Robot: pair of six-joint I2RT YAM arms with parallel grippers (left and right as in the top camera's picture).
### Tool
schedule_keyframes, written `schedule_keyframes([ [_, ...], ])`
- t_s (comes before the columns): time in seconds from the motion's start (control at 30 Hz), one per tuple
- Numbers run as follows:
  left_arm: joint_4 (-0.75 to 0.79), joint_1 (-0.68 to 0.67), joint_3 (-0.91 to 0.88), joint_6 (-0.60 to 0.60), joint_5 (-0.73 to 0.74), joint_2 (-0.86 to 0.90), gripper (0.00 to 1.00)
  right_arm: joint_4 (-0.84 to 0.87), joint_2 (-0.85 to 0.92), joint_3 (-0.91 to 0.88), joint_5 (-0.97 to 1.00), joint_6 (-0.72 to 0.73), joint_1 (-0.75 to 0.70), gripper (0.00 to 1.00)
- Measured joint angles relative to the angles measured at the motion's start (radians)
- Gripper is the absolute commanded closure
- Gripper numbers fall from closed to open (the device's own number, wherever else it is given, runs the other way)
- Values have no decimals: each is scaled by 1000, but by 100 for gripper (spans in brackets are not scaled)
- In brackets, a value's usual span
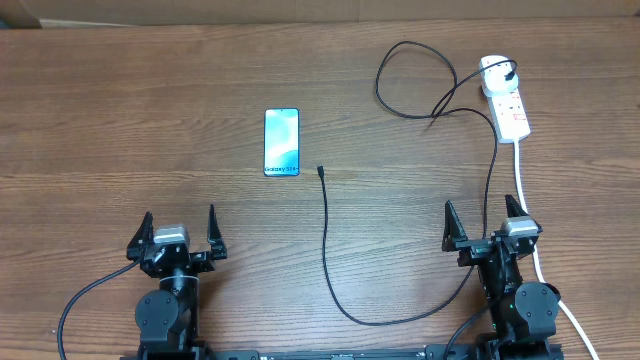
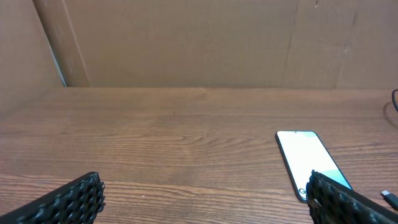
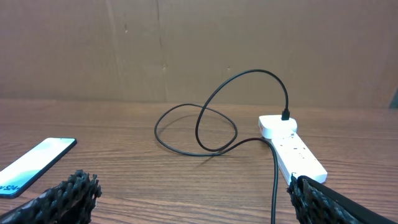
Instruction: Plug charger to phone and switch on socket
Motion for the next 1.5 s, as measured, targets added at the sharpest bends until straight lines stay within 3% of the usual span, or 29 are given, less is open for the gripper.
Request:
schedule_keyframes([
  [0.77, 30, 0, 0, -8, 11, 0, 0, 1, 0, 0, 0, 0, 0, 0],
  [1.1, 161, 0, 0, -368, 391, 0, 0, 0, 0, 0, 0, 0, 0, 0],
  [1.33, 476, 0, 0, -523, 483, 0, 0, 0, 0, 0, 0, 0, 0, 0],
  [1.5, 543, 0, 13, -542, 451, 0, 0, 1, 0, 0, 0, 0, 0, 0],
])
